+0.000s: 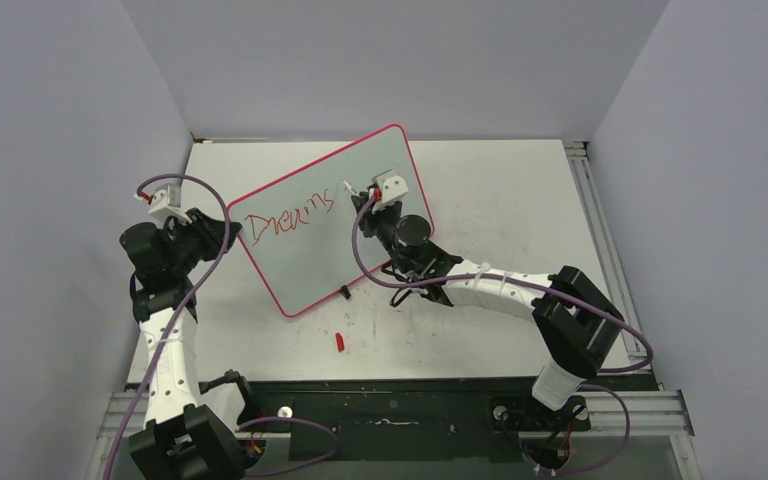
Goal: Write a sentence on the whiteboard
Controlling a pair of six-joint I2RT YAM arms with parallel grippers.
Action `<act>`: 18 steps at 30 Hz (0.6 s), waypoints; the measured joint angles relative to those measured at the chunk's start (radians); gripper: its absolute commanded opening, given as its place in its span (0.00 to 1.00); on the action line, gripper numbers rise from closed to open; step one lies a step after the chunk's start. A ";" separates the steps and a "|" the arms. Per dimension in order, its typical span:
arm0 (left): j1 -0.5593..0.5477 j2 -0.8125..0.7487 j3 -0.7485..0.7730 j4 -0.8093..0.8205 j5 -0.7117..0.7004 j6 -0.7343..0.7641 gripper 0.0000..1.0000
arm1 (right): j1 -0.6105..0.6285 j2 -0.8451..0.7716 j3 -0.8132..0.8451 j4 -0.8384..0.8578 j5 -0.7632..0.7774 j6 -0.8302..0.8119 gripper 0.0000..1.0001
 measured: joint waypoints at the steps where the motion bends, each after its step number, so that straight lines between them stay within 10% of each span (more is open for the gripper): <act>1: 0.000 0.000 0.000 0.000 0.000 0.000 0.19 | 0.000 0.001 0.001 0.000 0.000 -0.002 0.05; 18: -0.003 0.000 0.000 0.000 -0.001 0.000 0.19 | -0.003 0.040 0.028 -0.002 0.010 -0.006 0.05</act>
